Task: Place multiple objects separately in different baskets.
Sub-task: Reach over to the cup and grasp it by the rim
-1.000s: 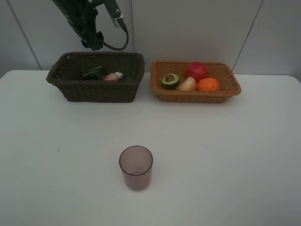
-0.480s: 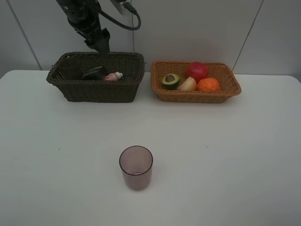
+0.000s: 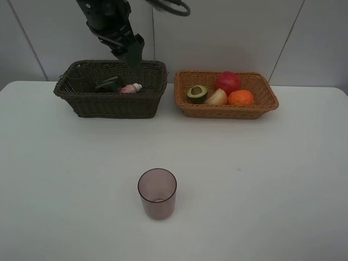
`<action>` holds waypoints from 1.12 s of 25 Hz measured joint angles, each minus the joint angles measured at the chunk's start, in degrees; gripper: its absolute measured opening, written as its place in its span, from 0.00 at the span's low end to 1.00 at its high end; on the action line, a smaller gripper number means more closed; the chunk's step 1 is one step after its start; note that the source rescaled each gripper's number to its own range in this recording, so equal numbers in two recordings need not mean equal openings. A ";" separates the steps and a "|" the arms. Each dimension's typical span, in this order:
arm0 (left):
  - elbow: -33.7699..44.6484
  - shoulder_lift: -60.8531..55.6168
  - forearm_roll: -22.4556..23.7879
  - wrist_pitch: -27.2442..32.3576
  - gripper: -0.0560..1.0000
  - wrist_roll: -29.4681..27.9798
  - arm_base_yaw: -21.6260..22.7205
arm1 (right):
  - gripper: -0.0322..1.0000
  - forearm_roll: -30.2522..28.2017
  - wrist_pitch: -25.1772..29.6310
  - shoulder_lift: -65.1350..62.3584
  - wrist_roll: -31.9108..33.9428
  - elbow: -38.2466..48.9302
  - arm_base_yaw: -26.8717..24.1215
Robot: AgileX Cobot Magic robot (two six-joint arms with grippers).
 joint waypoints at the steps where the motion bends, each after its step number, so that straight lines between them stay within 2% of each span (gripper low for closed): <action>1: 0.00 0.00 -0.05 1.12 1.00 -0.91 -0.46 | 0.93 0.00 0.00 0.00 0.00 0.00 0.00; 7: 0.00 0.00 -0.21 5.31 1.00 -4.35 -4.27 | 0.93 0.00 0.00 0.00 0.00 0.00 0.00; 14: 1.60 -0.74 -0.39 6.03 1.00 -6.81 -8.04 | 0.93 0.00 0.00 0.00 0.00 0.00 0.00; 21: 14.10 -6.75 -2.02 -2.59 1.00 -7.62 -8.76 | 0.93 0.00 0.00 0.00 0.00 0.00 0.00; 28: 19.61 -8.44 -3.59 -4.50 1.00 -7.63 -11.72 | 0.93 0.00 0.00 0.00 0.00 0.00 0.00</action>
